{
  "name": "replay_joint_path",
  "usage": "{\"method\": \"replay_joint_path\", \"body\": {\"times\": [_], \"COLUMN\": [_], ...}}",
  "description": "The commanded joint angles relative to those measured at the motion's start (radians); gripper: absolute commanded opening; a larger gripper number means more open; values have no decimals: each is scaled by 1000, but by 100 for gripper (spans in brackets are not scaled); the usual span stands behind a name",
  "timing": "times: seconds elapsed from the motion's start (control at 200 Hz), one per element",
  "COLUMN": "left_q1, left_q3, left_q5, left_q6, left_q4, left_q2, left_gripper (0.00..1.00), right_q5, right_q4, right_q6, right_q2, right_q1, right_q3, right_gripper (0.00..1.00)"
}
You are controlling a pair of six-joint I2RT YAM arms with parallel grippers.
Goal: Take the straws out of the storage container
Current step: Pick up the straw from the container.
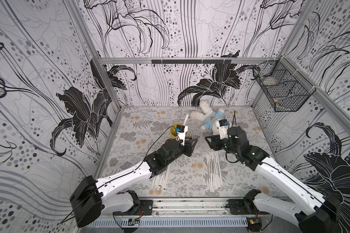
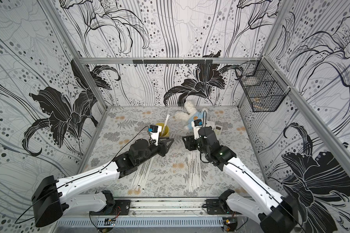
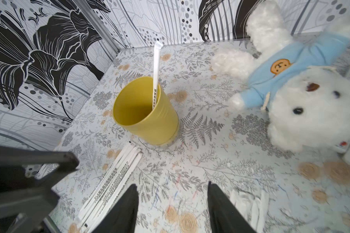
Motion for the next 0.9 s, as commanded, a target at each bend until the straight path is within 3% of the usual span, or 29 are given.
{"method": "replay_joint_path", "body": {"times": [0.0,0.321,0.631,0.736,0.896], "left_q1": [26,92,117,117,117], "left_q3": [-59,-256,-261,-271,-278], "left_q5": [-116,-116,-116,-130,-149], "left_q6": [70,53,99,106,114], "left_q4": [12,119,93,86,75], "left_q2": [-88,-202,-211,-228,-249], "left_gripper": [44,54,54,54,54], "right_q5": [-18,-94,-68,-72,-74], "right_q4": [155,258,164,144,143], "right_q6": [-8,18,24,24,21], "right_q2": [114,521,737,775,781], "right_q1": [-3,-3,-4,-4,-4], "right_q3": [83,370,578,615,626], "right_gripper": [59,61,58,53,38]}}
